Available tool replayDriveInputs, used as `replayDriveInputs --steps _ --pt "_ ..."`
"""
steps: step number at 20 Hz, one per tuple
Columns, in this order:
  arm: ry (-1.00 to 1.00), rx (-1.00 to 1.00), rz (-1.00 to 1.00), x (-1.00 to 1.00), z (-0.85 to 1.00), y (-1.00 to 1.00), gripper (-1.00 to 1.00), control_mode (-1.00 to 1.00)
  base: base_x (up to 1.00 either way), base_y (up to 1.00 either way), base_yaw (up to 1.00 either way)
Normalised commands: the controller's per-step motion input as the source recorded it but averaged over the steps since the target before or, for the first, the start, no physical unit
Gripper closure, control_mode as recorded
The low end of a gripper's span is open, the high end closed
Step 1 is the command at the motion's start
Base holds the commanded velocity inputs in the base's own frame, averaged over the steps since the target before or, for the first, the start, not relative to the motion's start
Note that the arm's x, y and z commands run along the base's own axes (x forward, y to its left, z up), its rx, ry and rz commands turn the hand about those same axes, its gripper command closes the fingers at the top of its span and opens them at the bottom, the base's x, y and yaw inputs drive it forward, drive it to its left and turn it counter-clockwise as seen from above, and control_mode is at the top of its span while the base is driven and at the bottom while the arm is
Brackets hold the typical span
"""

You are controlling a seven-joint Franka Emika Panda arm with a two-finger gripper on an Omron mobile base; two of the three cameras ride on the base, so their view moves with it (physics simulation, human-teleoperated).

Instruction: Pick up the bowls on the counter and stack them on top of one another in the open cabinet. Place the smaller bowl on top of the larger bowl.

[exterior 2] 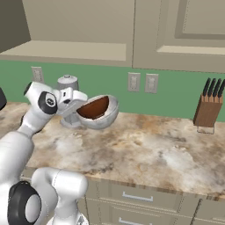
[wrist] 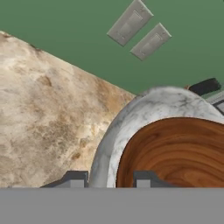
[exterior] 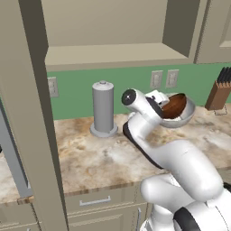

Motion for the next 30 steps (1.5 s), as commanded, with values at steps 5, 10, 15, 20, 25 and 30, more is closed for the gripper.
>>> replayDriveInputs --steps 5,10,15,20,25,30 --pt "0.02 0.0 0.0 -0.48 0.4 0.15 1.0 -1.0 0.0 0.0 0.0" --pt "0.0 -0.03 0.0 -0.42 0.48 0.29 1.0 -1.0 0.0 0.0 0.0" --pt "0.0 -0.02 0.02 -0.36 0.52 0.29 1.0 -1.0 0.0 0.0 0.0" --pt "0.0 -0.01 0.05 -0.14 0.56 0.27 1.0 -1.0 0.0 0.0 0.0" --pt "0.0 0.0 0.08 -0.05 0.58 0.28 1.0 -1.0 0.0 0.0 0.0" --pt "0.0 -0.01 0.1 -0.02 0.58 0.28 1.0 -1.0 0.0 0.0 0.0"
